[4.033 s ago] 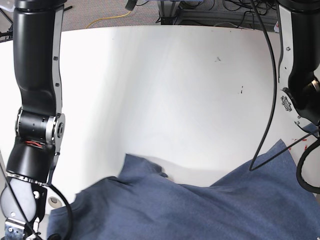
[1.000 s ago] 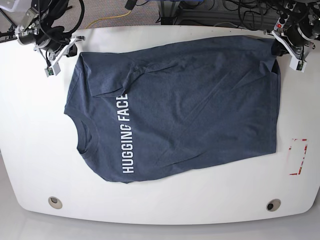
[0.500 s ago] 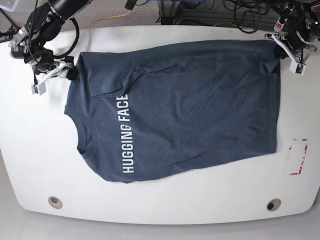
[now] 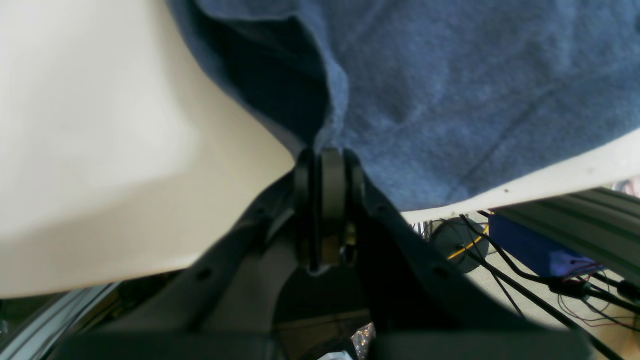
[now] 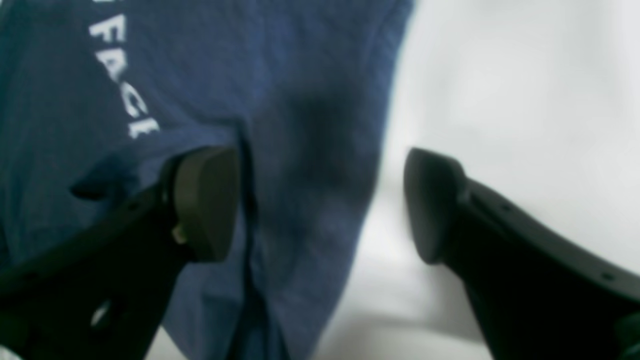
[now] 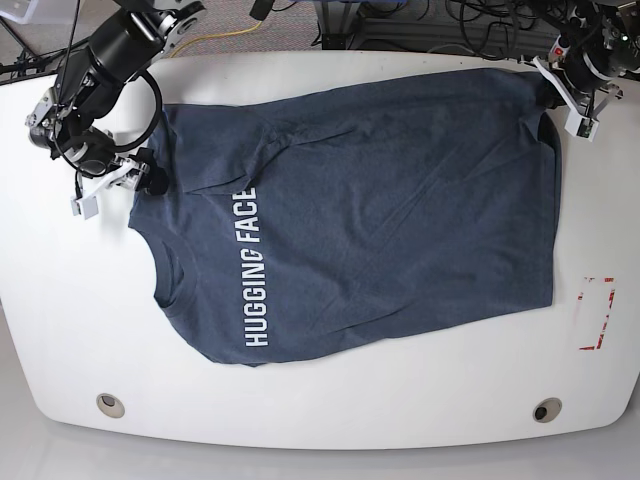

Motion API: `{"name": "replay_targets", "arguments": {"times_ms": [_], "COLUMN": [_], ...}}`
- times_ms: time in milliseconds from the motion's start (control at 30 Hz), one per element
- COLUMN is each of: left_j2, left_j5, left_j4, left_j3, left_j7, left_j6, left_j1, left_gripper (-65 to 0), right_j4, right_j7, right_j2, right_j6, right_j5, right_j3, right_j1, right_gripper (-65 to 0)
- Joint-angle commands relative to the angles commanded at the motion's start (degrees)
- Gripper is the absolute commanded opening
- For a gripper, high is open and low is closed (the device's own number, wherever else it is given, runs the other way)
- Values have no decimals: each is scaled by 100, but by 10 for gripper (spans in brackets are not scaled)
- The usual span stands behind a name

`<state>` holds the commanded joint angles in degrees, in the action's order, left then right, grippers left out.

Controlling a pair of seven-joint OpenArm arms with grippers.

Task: Fold the T-shirt properly
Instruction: 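Hold the shirt edge with both grippers and pull it taut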

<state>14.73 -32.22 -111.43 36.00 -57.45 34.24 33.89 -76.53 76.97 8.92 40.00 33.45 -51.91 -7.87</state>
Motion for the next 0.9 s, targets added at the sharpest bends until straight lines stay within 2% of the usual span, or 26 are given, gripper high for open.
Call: {"name": "replay_targets", "arguments": {"times_ms": [100,167,333,433,600,667,800,900], "left_j2": [-9,-9,-9,-9,-9,-9,-9,-9], "left_j5": [0,0,9,9,9,9,9,9], "left_j4": [-9,-9,0,0,0,0,0,0], "left_j3": [0,0,0,-9,-35,-35,-44,-44], "left_j7": [0,0,-18,-18,-18,-18,-18,-26], "left_j6": [0,0,0,0,-9,-9,-9,-9], "left_j1": [-9,-35,-211,-211,-325,-369,-378,-466], "left_gripper": [-640,-640,-640,-640,-640,-640,-640,-640], "right_j4": [105,9,-413,-677,-958,-1081,-1134,-1152], "right_j7": [9,26,246,264,303,303,303,303], "right_j2": [0,-9,-132,-158,-325,-360,-492,-598], "right_j6": [0,0,0,0,0,0,0,0], "right_j5": [0,9,9,9,18,18,18,18], "right_j3": [0,0,-9,-9,-26,-26,-18,-9], "right_j1": [-35,-18,281,501,774,870,1046,1196], "right_gripper": [-159,-189,-387,-441,-431,-392,-268,-258]}}
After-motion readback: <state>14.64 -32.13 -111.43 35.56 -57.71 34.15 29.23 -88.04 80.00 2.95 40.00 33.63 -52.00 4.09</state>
